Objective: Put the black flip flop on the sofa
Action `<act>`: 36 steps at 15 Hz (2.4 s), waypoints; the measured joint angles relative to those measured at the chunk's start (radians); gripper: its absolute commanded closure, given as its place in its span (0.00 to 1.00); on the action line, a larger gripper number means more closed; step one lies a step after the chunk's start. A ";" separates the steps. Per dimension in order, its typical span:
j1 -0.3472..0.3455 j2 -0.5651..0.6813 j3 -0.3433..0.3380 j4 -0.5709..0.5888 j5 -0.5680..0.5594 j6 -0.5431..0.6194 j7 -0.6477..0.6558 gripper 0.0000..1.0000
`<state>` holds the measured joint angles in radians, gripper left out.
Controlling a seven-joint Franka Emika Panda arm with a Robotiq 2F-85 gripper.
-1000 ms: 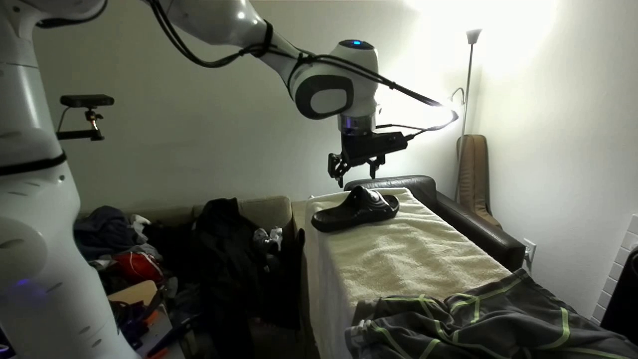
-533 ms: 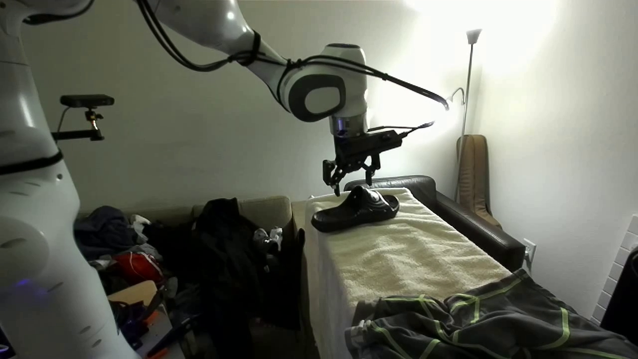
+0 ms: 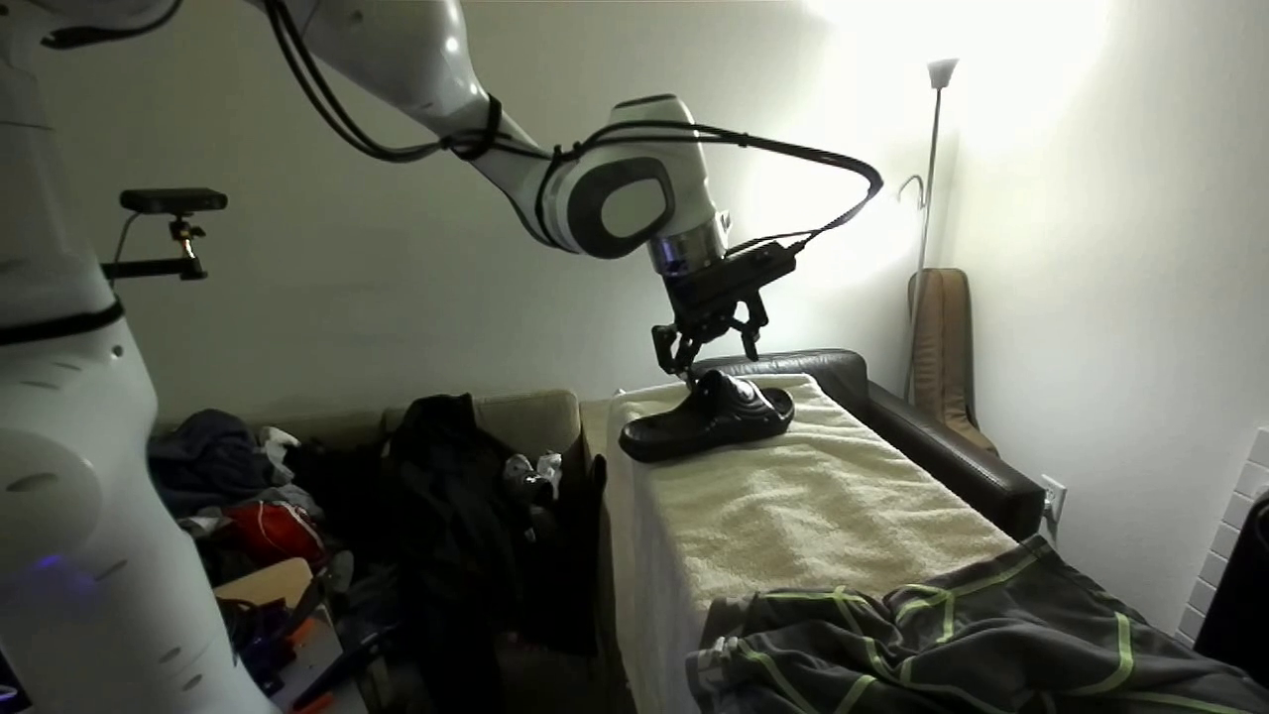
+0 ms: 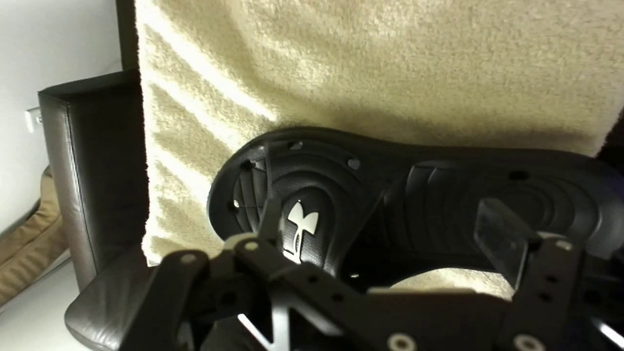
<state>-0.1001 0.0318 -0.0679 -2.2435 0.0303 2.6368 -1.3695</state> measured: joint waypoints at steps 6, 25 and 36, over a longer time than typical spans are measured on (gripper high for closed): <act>0.020 0.005 0.012 0.000 -0.002 0.056 0.074 0.00; 0.105 0.260 -0.137 0.005 -0.308 0.485 0.202 0.33; 0.163 0.269 -0.215 0.000 -0.277 0.488 0.374 1.00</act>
<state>0.0626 0.3008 -0.2828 -2.2436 -0.2466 3.1249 -0.9960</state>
